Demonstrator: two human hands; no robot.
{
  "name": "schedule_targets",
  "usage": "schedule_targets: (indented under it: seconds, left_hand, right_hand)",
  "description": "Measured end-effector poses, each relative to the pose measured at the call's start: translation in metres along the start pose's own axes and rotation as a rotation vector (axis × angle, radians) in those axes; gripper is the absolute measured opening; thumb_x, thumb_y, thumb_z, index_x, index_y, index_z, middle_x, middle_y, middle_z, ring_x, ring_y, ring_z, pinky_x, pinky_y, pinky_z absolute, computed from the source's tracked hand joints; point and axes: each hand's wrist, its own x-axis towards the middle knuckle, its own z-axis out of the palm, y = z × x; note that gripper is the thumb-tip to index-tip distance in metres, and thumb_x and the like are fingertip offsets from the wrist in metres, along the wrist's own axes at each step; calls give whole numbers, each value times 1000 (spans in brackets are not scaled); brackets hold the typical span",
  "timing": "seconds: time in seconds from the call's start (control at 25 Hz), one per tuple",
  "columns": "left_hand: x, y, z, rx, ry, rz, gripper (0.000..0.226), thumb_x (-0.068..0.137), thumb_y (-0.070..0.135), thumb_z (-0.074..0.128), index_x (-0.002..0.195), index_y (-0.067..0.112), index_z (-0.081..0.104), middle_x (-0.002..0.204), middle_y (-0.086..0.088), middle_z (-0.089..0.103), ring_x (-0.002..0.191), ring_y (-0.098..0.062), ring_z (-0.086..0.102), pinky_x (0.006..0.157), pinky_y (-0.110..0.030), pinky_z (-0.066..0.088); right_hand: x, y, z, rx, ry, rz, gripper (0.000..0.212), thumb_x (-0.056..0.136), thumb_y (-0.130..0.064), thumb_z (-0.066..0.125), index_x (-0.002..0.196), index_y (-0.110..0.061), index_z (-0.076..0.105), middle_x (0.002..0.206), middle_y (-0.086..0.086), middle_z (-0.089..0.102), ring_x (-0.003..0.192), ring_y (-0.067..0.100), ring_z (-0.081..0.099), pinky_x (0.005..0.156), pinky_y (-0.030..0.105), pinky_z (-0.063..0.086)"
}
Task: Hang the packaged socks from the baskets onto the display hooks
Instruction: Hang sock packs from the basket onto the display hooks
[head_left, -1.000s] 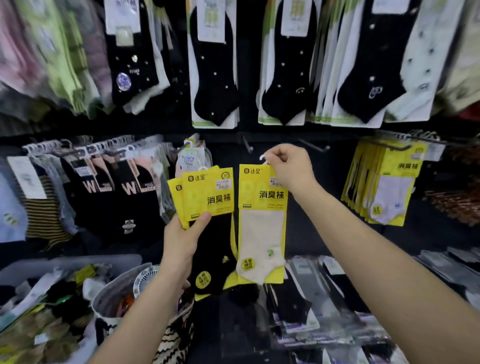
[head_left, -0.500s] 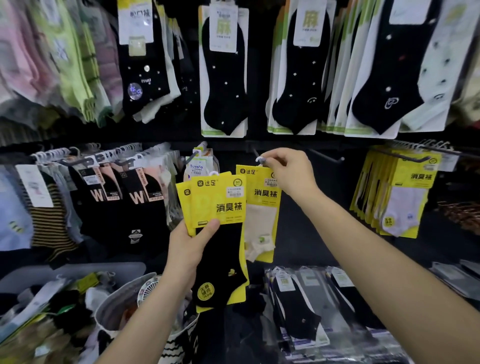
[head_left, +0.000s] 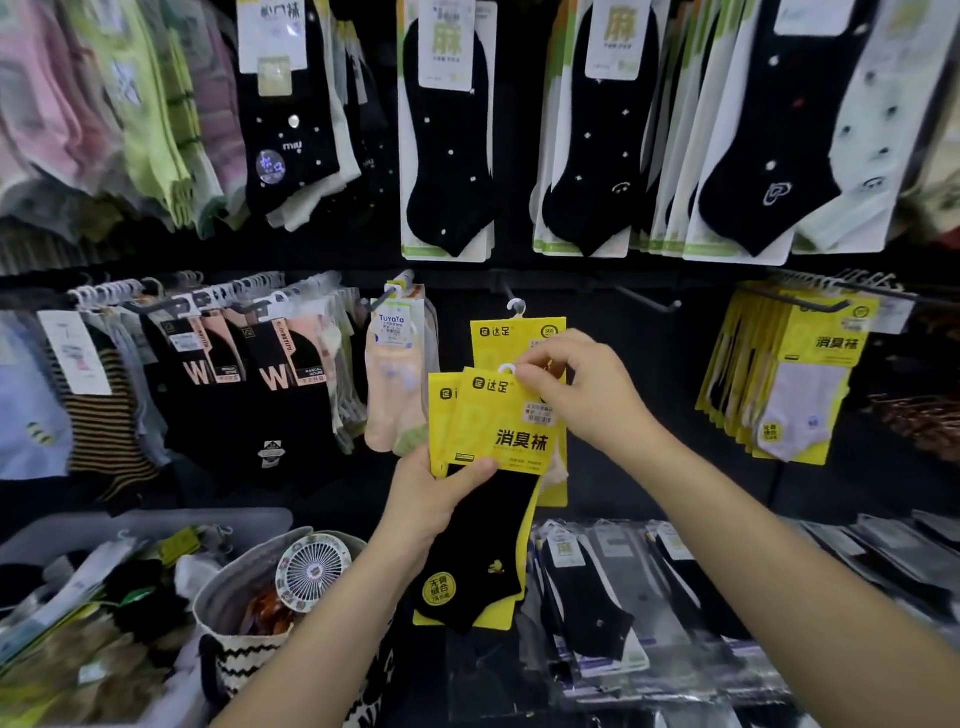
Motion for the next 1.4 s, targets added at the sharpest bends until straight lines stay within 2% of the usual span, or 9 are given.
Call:
schedule_targets:
  seconds: [0.16,0.4,0.52,0.76,0.84,0.96,1.08,1.24,1.4]
  left_hand:
    - [6,0,4,-57,-18,-44,22,70,27,71,92,23,72,96,-2,74,93,-22,70,76,-29,57]
    - [11,2,-6,-116,124,83,20,92,23,53,98,32,70,103,4,73,99,-14,67,76,-20,54]
    - [13,-1,-30,14,287,46,19,91,27,56,103,20,68,99,6,72,96,-11,68,73,-18,54]
    - [3,8,-55,129,365,88,12,84,39,58,86,31,67,84,17,72,79,8,65,60,-5,47]
    - [1,13,-51,138,341,118,10,84,37,58,86,31,67,80,24,71,78,10,65,59,-3,45]
    - [1,16,-39,126,287,123,11,86,32,59,91,29,68,83,23,72,81,7,66,62,-5,47]
    - [1,16,-26,125,248,108,18,86,33,60,99,26,69,89,17,73,87,0,67,67,-11,50]
    - [-1,20,-7,142,137,119,13,84,36,59,81,41,70,86,20,73,86,1,67,68,-9,49]
    - [2,21,8,149,84,138,12,89,23,58,92,29,68,88,16,71,82,5,66,65,-7,48]
  right_hand:
    - [13,2,-4,30,29,102,11,88,-19,61,77,-22,63,80,-10,58,72,5,51,71,23,45]
    - [45,1,1,-6,178,194,16,91,-24,55,76,-27,60,74,-12,61,68,3,54,61,23,47]
    - [56,2,5,-22,230,202,14,92,-22,54,80,-25,60,73,-13,60,67,2,54,61,23,47]
    - [67,4,7,-23,206,184,14,91,-21,56,78,-25,62,69,-13,59,63,3,53,58,23,47]
    - [67,4,7,-65,206,171,14,90,-23,58,77,-26,63,68,-14,58,62,2,54,59,25,48]
    - [61,4,4,-51,217,195,12,90,-24,58,84,-24,68,73,-14,61,60,-8,58,57,13,46]
    - [41,5,5,-45,332,112,14,90,-24,56,85,-21,69,81,-16,55,88,7,57,80,29,48]
    - [16,5,5,-93,191,-38,16,89,-31,58,78,-22,66,85,-13,54,88,9,51,82,30,42]
    - [11,10,-7,-104,178,-13,12,88,-29,60,88,-22,69,94,-9,54,95,15,53,82,28,43]
